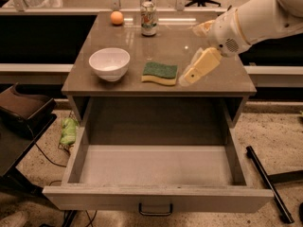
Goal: Place sponge into top drawer
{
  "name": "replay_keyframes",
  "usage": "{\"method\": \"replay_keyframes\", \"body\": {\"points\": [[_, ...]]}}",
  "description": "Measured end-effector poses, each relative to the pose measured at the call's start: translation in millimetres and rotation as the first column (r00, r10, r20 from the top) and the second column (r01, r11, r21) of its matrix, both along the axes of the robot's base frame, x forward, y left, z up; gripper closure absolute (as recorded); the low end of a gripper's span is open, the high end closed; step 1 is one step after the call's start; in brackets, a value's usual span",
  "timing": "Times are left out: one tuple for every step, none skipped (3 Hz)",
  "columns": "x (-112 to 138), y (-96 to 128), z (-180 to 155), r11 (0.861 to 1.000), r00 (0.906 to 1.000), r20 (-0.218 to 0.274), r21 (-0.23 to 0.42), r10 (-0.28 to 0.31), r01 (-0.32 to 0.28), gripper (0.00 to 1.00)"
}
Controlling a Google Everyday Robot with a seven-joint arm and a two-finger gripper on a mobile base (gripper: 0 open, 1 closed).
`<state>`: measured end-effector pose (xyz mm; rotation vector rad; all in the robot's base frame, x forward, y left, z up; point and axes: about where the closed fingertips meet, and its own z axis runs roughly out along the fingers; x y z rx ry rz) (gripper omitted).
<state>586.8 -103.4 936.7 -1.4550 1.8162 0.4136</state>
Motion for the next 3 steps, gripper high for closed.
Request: {"method": "replay_keyframes", "body": {"points": [[27,19,-48,0.999,0.9987,-0.050,0.044,0.013,-0.010,0.00],[53,39,-85,0.995,0.9970,-0.072,0.095,0.030,-0.023,0.00],[67,56,-110,0.990,0.9953,-0.080,0.132,0.055,-0.044,0.18]]}}
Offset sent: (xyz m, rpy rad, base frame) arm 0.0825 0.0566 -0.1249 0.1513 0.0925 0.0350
